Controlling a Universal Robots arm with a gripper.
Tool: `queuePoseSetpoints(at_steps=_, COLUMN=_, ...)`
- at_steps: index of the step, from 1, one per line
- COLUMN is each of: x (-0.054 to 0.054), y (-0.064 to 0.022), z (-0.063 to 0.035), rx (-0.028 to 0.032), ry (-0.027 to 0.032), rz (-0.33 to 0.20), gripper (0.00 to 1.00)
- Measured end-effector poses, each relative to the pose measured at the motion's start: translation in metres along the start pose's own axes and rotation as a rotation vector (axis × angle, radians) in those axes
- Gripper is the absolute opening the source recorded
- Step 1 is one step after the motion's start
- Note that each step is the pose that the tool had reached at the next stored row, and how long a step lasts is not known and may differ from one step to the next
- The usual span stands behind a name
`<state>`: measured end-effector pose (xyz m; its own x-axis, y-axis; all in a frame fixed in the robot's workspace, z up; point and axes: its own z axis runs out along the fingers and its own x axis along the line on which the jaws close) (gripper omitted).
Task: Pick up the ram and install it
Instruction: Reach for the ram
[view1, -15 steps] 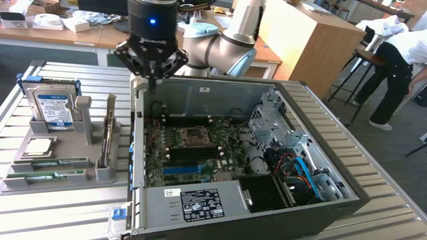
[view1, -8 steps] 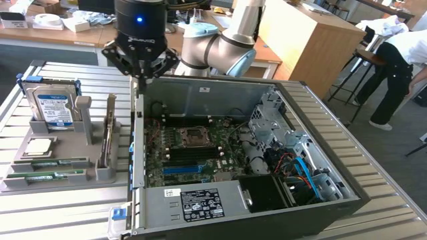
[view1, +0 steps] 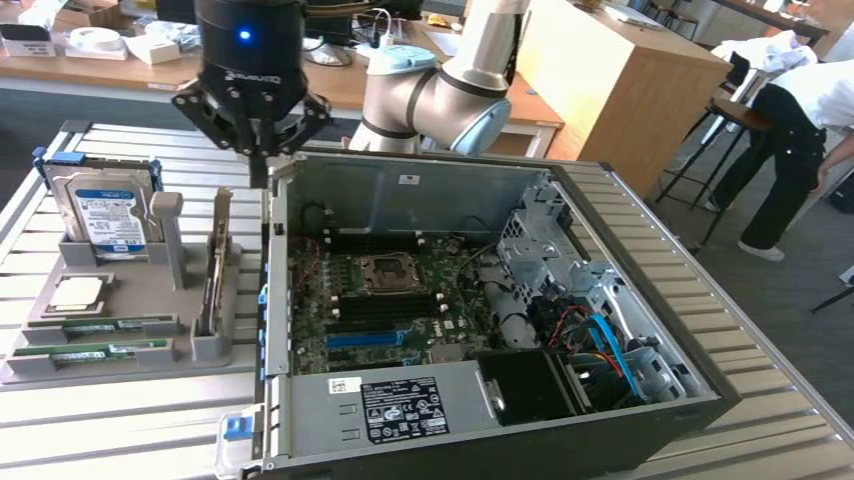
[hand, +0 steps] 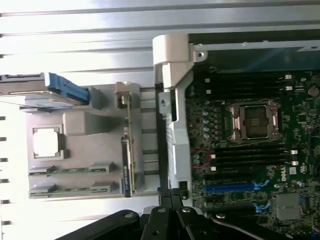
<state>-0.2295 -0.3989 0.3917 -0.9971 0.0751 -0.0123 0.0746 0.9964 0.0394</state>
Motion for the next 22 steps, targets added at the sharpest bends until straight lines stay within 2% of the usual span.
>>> queuePoseSetpoints(at_steps=12, x=0.031, y=-0.0023, z=0.0003, rx=0.0047, ry=0.0138, rz=0.001, gripper=0.1)
queuePoseSetpoints(at_steps=22, x=0.054, y=-0.0041, z=0.0006, rx=0.0096, ry=0.0281, rz=0.001, gripper=0.1)
